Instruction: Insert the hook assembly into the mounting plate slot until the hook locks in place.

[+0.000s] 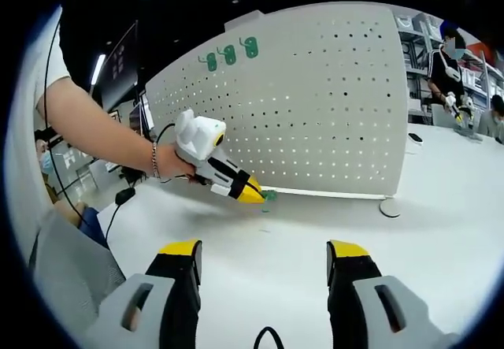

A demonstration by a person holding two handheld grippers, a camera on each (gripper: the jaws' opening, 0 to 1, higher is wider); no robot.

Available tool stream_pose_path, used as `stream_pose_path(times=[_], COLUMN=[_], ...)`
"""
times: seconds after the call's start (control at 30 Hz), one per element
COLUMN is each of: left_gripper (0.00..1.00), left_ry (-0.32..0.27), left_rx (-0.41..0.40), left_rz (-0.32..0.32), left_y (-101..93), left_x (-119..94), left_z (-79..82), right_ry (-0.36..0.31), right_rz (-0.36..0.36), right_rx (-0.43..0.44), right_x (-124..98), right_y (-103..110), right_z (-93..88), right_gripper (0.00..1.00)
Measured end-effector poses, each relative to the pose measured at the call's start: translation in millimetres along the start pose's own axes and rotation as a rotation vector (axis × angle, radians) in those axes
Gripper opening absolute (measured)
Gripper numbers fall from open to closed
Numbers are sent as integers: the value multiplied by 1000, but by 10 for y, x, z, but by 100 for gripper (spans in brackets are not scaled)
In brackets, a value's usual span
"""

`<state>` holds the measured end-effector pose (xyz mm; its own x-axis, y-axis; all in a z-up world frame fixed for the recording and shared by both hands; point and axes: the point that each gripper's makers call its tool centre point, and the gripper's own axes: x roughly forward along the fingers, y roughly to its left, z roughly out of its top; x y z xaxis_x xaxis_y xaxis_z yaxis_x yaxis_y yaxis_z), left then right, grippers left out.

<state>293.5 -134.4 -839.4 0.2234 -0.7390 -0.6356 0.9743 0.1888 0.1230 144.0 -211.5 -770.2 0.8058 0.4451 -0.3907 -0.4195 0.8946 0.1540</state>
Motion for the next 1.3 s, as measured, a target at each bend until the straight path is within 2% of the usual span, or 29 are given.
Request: stream_pose_path(times=[0.17, 0.23, 0.6, 0.67, 0.9, 1.3], left_gripper=[2, 2, 2, 2, 2, 2], left_ry=[-36, -56, -98, -117, -162, -219], left_rx=[-7, -40, -52, -79, -79, -109], left_rz=[27, 47, 85, 90, 116, 160], left_y=[45, 69, 34, 37, 16, -39], left_x=[-83, -119, -288, -324, -494, -721], left_z=[83, 106, 133, 161, 243, 277], right_ry=[-9, -12, -32, -33, -41, -60], right_rz=[6, 8, 9, 10, 12, 20], right_rx=[2, 0, -4, -5, -10, -16], right_x=[14, 19, 42, 41, 34, 29], right_y=[17, 18, 36, 39, 61, 129], right_z=[37, 47, 140, 145, 166, 225], right_gripper=[61, 61, 61, 61, 61, 61])
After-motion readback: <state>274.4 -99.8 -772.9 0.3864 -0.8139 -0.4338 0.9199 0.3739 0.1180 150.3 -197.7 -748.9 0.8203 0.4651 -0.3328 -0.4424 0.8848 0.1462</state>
